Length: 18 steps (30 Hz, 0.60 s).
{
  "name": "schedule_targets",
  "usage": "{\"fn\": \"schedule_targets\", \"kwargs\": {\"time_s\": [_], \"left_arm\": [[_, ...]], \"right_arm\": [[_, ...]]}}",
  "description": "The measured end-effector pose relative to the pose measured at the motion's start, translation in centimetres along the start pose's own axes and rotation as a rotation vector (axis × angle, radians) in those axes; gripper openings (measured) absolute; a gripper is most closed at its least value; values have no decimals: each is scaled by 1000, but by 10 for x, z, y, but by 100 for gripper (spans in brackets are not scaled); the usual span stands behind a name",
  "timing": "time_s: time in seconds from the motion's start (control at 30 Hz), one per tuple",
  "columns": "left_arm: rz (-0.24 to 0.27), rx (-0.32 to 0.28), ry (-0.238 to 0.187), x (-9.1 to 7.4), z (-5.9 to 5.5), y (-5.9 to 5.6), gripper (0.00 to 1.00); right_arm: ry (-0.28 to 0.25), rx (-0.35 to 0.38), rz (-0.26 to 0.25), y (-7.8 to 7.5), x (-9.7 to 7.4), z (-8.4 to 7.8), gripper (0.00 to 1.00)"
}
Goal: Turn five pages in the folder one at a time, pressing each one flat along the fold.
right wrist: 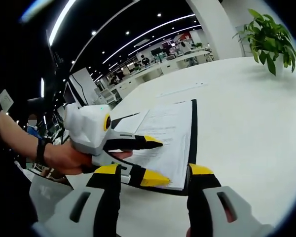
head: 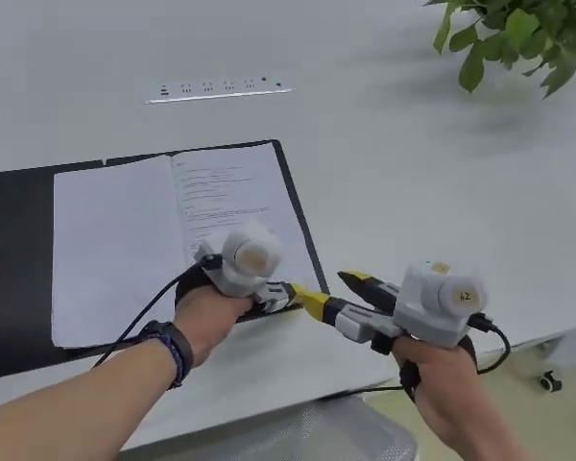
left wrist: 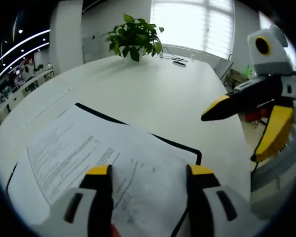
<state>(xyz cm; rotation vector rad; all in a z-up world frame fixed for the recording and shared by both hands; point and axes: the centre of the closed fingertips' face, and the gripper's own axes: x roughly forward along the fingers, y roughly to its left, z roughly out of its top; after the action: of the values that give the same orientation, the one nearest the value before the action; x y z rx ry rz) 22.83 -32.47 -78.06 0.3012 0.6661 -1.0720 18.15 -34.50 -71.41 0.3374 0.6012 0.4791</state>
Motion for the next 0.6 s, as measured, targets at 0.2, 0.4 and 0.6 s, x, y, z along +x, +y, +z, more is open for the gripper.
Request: {"fn": "schedule_targets", "kwargs": {"time_s": [0.2,0.4,0.6], "left_arm": [[-2,-11,-10,-3,-2,2,57],[-4,-22,-11,-6,-3,3,53],[-13,-25,-6,-11,-8,3,51]], "right_arm": [[-15,28,28,-6,30,11,49],[-2,75,51,-13,57,11,47],[-4,118,62,-18,71,15,41]]}}
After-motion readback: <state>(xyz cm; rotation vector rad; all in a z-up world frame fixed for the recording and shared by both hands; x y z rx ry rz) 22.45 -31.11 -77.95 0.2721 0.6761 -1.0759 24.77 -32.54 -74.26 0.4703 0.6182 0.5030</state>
